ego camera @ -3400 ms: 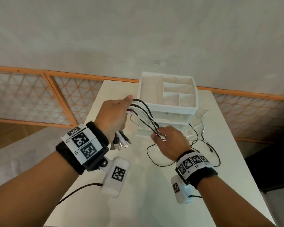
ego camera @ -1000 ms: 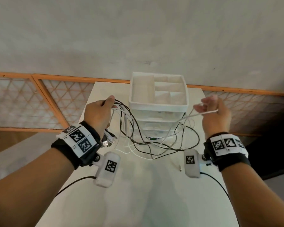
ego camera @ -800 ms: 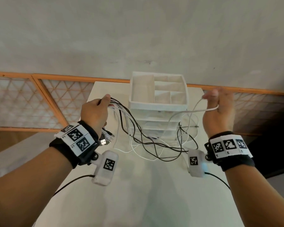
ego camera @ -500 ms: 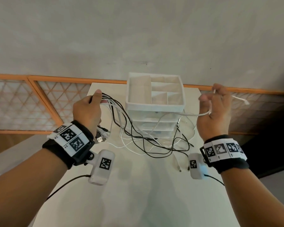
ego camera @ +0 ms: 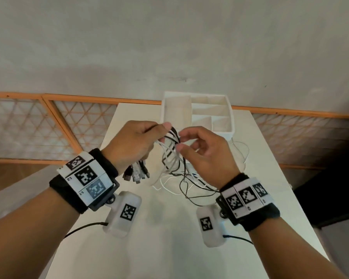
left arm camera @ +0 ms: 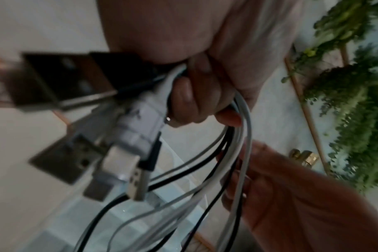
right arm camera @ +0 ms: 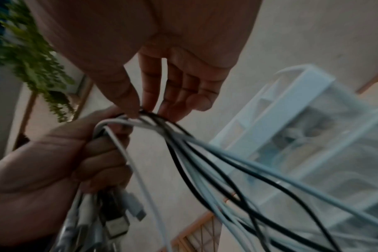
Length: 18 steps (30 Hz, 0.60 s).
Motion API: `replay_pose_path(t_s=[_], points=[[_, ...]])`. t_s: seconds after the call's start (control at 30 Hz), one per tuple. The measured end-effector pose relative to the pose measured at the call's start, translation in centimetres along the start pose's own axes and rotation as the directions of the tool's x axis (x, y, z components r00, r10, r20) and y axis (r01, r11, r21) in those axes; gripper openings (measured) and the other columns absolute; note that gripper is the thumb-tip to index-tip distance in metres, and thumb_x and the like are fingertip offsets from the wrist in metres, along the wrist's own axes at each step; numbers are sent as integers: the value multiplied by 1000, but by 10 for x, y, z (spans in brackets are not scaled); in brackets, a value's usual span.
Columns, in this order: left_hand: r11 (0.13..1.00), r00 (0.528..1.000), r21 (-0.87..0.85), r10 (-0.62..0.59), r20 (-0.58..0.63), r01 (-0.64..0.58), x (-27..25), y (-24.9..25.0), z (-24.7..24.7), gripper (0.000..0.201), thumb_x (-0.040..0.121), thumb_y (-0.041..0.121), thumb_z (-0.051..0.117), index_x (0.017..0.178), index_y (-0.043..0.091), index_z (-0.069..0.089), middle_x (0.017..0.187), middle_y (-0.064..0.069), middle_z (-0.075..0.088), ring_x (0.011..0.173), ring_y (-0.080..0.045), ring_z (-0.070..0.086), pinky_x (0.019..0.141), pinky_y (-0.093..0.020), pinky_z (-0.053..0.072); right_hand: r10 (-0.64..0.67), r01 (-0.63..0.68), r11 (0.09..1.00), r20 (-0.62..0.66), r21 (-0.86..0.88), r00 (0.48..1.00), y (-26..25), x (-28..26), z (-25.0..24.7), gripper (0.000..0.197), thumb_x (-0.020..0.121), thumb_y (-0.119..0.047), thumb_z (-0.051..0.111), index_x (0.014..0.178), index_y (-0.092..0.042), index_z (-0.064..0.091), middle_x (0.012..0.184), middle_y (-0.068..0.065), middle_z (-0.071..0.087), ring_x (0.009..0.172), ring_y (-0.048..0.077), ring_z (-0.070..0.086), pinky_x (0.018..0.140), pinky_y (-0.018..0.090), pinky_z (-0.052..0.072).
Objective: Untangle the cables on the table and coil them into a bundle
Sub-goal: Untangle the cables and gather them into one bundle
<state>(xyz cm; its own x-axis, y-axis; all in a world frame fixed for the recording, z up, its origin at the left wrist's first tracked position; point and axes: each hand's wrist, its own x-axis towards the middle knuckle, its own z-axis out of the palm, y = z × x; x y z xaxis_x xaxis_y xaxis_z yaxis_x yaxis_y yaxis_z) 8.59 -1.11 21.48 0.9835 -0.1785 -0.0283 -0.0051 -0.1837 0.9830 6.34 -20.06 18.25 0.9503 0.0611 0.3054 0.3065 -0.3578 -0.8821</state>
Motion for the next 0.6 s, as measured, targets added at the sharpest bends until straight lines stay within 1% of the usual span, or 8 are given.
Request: replay_pose_path(t_s=[0.1, 0.17, 0.23, 0.3, 0.33, 0.4, 0.5, 0.6], points=[[993, 998, 102, 60, 32, -63, -5, 3, -6, 39, 90, 38, 65, 58, 16, 61, 43, 3, 27, 37, -14, 21, 41, -19, 22, 13, -14, 1000, 67, 25, 998, -8, 6, 16, 13, 82, -12, 75, 81, -14, 62, 60, -19, 58, 45, 6, 42, 48, 20, 39], [989, 996, 118, 84, 28, -87, -9, 5, -14, 39, 88, 41, 66, 58, 15, 62, 46, -4, 27, 38, -16, 21, 43, -20, 22, 66, -57, 997, 179, -52, 982, 6, 3, 25, 16, 82, -16, 73, 73, -14, 60, 54, -12, 57, 46, 9, 45, 47, 26, 43], [993, 993, 53, 110, -32, -108, -12, 9, -21, 41, 86, 42, 67, 59, 12, 62, 53, -18, 30, 40, -17, 19, 45, -20, 20, 148, -91, 973, 274, -210, 950, 33, -3, 35, 14, 83, -23, 67, 74, -14, 62, 65, 1, 66, 59, 20, 58, 60, 37, 51], [988, 979, -71, 126, -157, -139, -11, 16, -28, 38, 89, 35, 67, 59, 12, 63, 61, -25, 41, 39, -16, 17, 44, -22, 16, 291, -158, 892, 272, -424, 917, 74, -12, 41, 20, 87, -29, 62, 77, -12, 63, 75, 5, 70, 71, 25, 61, 67, 34, 50], [980, 967, -123, 125, -220, -155, -9, 19, -32, 37, 91, 31, 66, 58, 13, 63, 62, -21, 47, 37, -16, 19, 43, -24, 15, 372, -202, 826, 238, -527, 897, 96, -17, 39, 24, 90, -32, 58, 77, -12, 63, 81, 8, 71, 76, 27, 61, 69, 32, 49], [968, 946, -177, 117, -302, -176, -7, 23, -38, 35, 92, 29, 66, 61, 12, 63, 55, -1, 54, 32, -14, 22, 44, -27, 16, 490, -294, 703, 140, -648, 861, 128, -28, 29, 27, 93, -37, 52, 88, -16, 68, 94, 12, 72, 89, 30, 64, 78, 33, 50], [961, 933, -206, 102, -345, -182, -8, 14, -42, 38, 92, 33, 66, 63, 10, 60, 42, 0, 37, 34, -15, 19, 44, -27, 15, 518, -334, 639, 67, -693, 853, 148, -28, 9, 30, 94, -43, 54, 108, -23, 72, 111, 10, 72, 106, 31, 65, 90, 35, 51], [978, 912, -127, 104, -397, -167, -2, -2, -46, 41, 91, 40, 67, 58, 16, 63, 45, -10, 28, 34, -18, 19, 42, -21, 19, 488, -383, 657, -21, -650, 873, 127, -6, -14, 36, 96, -47, 53, 101, -17, 71, 108, 16, 70, 104, 36, 65, 86, 38, 51]])
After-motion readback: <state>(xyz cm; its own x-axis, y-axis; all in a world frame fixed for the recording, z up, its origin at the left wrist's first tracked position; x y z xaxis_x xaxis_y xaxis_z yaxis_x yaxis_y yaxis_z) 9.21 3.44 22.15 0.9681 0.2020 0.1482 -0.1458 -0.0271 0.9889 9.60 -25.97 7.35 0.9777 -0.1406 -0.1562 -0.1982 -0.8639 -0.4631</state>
